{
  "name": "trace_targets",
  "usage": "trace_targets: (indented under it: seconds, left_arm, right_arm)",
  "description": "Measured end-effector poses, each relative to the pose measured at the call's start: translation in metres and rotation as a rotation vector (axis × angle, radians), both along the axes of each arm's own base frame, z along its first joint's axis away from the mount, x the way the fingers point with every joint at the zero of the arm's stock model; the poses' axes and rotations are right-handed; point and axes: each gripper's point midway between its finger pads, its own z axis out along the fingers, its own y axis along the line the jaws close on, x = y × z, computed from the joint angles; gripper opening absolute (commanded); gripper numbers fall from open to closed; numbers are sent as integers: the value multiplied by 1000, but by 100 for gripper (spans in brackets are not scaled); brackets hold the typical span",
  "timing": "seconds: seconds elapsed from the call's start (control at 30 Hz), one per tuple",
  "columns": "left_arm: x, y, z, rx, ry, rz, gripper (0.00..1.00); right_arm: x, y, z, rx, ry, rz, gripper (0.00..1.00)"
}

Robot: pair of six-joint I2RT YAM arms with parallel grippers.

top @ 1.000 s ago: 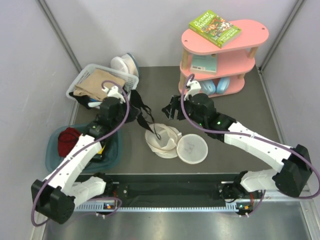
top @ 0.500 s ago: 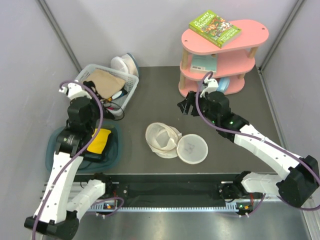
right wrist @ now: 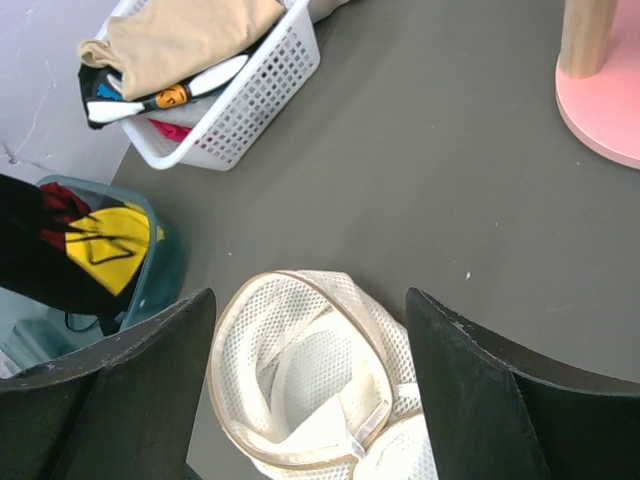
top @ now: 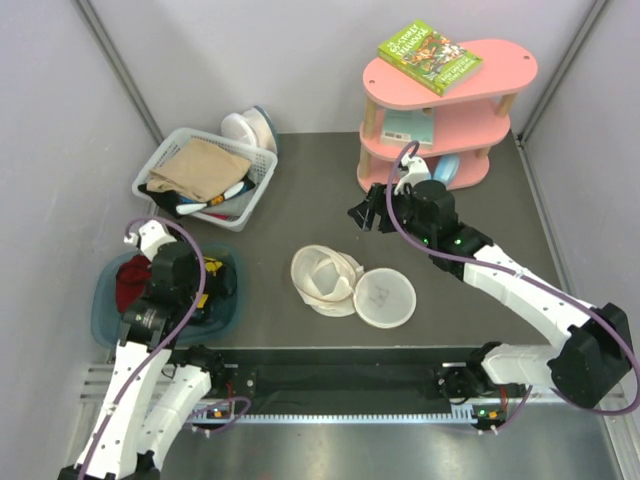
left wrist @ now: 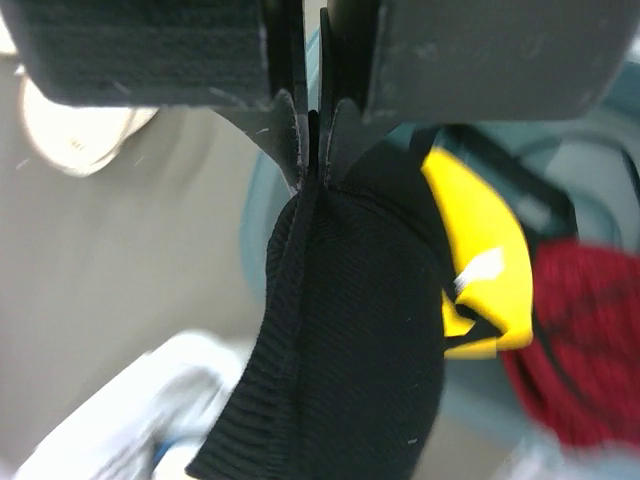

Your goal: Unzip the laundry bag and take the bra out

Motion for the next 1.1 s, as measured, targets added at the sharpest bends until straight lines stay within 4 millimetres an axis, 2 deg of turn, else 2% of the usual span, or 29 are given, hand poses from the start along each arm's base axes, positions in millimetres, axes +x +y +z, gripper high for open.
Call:
trace_targets:
  seconds: [0.1,0.17,0.2,0.27,0.3,0.33,0.4,0.43,0.57,0.67,0.93,1.1]
  left_arm:
    - [-8,-4,-30,-27,82,1,0]
    - [-11,-6,-40,-44,110,-1,7]
    - [-11,-7,-40,-51,112,2,21]
    - [-11,-7,-40,-60,110,6,38]
    - [-11,-8,-40,-64,109,8,50]
    - [-11,-8,-40,-69,107,9,78]
    - [-10,-9,-42,-72,114,9,96]
    - [-10,-9,-42,-78,115,11,99]
    - [-11,-9,-45,-78,135,22,99]
    - [-13,-6,-40,-68,137,32,99]
    - [-5,1,4,-22,27,22,99]
    - [10,-5,14,20,-7,-40,99]
  right_arm:
    - [-1,1,1,5,-3,8,77]
    - [-1,2,1,5,-2,11,77]
    - [-1,2,1,6,-2,12,77]
    - [-1,2,1,6,-2,14,77]
    - [-1,2,1,6,-2,15,77]
    - [-1,2,1,6,-2,16,77]
    - [-1,2,1,4,-3,17,77]
    - [-1,2,1,3,-4,17,77]
    - [-1,2,1,-1,-7,18,77]
    - [-1,2,1,-2,-7,18,77]
    - [-2,3,1,-4,-9,31,77]
    - [-7,11,-7,-3,17,81,70]
